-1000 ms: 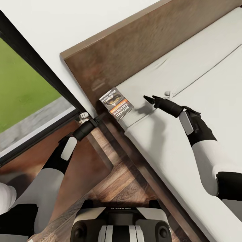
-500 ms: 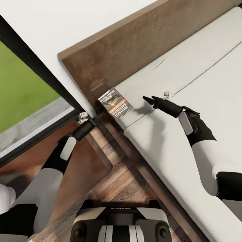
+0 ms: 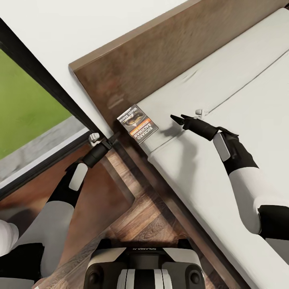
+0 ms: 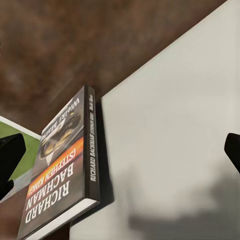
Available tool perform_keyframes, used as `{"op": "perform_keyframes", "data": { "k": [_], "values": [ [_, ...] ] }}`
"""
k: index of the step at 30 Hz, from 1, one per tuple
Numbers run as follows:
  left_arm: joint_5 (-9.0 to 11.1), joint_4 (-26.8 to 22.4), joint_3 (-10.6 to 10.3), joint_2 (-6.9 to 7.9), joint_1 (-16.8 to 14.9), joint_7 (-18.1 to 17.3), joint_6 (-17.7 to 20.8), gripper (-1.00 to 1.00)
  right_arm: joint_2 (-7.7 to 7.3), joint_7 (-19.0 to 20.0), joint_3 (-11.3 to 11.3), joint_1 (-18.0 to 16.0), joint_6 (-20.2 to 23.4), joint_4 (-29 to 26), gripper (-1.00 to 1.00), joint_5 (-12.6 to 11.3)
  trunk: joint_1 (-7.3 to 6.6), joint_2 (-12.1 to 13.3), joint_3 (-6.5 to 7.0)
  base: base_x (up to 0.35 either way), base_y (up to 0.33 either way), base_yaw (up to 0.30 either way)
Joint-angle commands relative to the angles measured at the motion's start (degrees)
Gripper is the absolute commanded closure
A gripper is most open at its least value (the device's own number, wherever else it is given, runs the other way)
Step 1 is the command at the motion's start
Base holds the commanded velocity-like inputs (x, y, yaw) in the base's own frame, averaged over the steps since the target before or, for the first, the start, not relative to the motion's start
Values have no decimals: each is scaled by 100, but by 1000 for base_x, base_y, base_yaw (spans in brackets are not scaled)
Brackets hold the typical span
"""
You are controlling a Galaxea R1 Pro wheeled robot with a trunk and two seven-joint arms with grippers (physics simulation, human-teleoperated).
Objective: In the bedroom, move the book from the bed onto either nightstand, and place the two sandals side by side next to the bed.
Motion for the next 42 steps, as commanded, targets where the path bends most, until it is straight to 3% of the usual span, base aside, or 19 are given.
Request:
{"op": "perform_keyframes", "data": {
  "k": [1,25,32,42],
  "values": [
    [49,2,5,-1,-3,-14,57,-100,-5,0,13,-2,48,-1,-100,-59,0,-2,-2,0,0,0],
    [72,3,16,-7,-1,65,40,-100,-5,3,20,-2,56,-10,-100,-61,0,-2,-2,0,0,-26],
    [72,3,30,-6,-4,65,40,-100,-5,-5,167,-2,50,-10,-100,-61,0,-2,-2,0,0,-11],
    [72,3,129,-2,-2,57,40,-100,-5,-6,193,-2,47,-16,-100,-63,0,-2,-17,0,0,-128]
  ]
}}
